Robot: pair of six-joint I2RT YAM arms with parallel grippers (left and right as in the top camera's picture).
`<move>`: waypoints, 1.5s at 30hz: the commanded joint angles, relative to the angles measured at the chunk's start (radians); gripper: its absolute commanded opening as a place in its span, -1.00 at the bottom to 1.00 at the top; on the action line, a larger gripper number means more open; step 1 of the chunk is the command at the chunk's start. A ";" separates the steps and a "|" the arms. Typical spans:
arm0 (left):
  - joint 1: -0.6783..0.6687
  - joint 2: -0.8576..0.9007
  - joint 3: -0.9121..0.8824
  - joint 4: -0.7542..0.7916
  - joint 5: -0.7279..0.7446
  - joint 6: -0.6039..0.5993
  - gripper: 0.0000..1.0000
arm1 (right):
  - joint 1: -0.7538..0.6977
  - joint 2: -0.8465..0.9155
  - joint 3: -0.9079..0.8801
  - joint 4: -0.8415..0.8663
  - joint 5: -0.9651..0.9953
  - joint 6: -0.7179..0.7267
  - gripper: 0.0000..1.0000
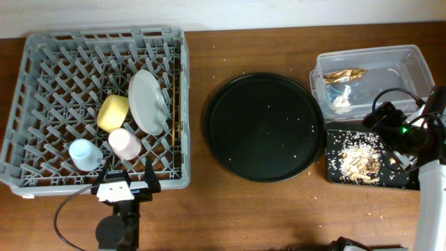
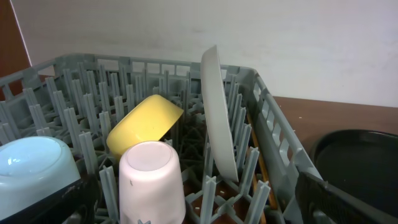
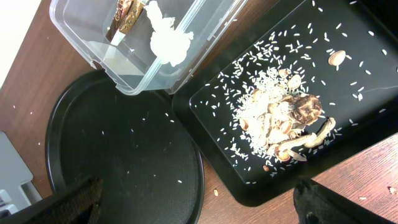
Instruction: Sort waste into correct bins and load items into the dishwasher rack
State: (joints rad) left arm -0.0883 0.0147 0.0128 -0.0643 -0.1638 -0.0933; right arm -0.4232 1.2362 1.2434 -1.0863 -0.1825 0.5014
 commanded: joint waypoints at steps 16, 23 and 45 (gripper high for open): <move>0.006 -0.003 -0.004 -0.004 0.010 0.020 0.99 | 0.023 -0.056 0.000 -0.006 0.136 0.004 0.97; 0.006 -0.003 -0.004 -0.004 0.011 0.020 0.99 | 0.355 -0.405 -0.220 0.351 0.180 -0.407 0.97; 0.006 -0.003 -0.004 -0.004 0.011 0.020 0.99 | 0.462 -1.233 -1.238 1.015 0.135 -0.419 0.97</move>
State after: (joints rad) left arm -0.0883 0.0166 0.0128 -0.0662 -0.1596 -0.0925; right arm 0.0288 0.0147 0.0315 -0.1001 -0.0635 0.0891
